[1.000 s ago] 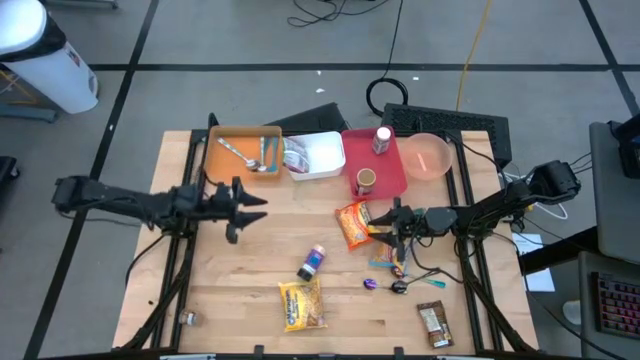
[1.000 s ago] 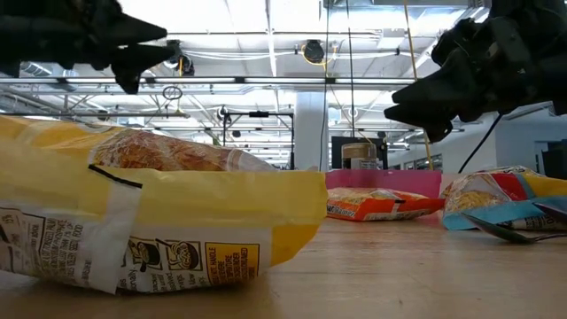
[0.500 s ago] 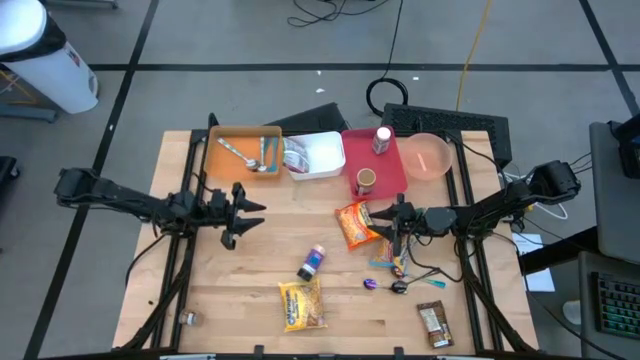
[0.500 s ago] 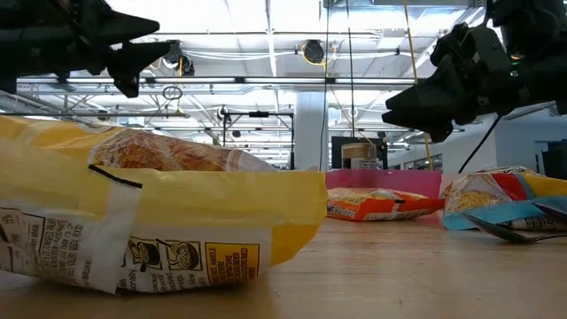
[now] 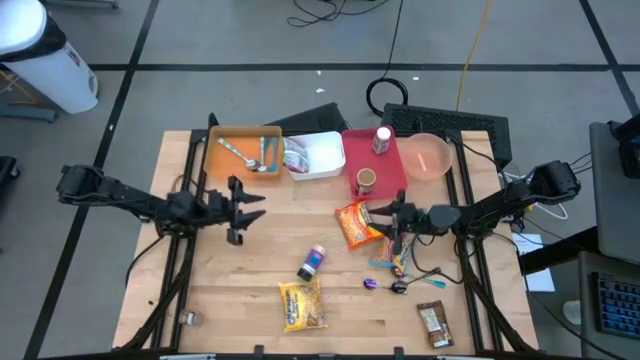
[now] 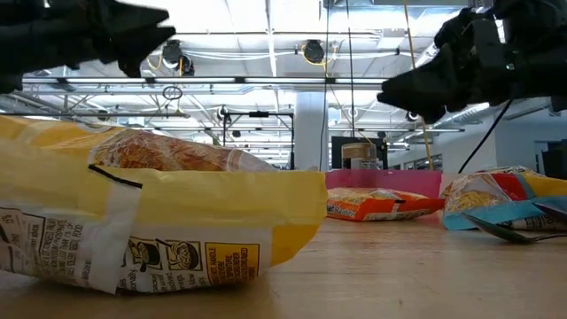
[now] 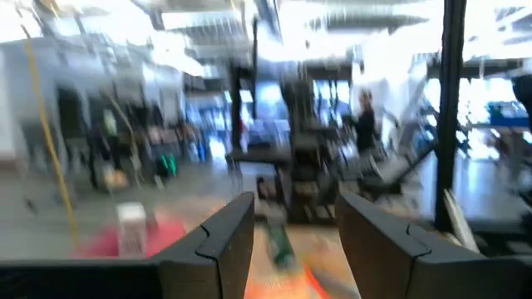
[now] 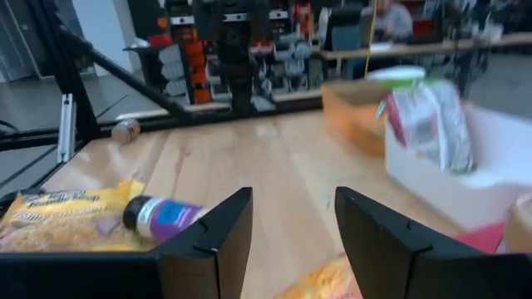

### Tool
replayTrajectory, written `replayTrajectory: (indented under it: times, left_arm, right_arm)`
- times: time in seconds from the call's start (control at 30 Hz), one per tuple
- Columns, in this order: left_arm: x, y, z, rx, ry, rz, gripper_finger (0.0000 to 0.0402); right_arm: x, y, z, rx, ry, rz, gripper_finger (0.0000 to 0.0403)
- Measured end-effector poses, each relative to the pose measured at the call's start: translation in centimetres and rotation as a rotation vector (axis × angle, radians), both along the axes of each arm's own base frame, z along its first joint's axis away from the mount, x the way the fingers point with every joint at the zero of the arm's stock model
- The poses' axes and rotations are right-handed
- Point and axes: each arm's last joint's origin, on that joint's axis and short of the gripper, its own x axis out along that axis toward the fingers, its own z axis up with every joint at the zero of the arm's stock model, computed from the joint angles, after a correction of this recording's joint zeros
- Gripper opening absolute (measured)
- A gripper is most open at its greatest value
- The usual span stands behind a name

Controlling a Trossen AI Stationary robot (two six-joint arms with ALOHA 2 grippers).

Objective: Pick & Place Food Item
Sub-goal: Put the orange noodle pack into the white bin

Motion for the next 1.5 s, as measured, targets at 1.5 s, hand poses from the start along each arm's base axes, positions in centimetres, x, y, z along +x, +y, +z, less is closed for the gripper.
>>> replayTrajectory:
  times: [1.5]
  left_arm:
    - [12.7, -1.6, -1.1, -0.052, 0.499, -0.191, 0.0177]
  right_arm:
    - [4.8, 8.9, 2.2, -0.48, 0.401, 0.171, 0.0164]
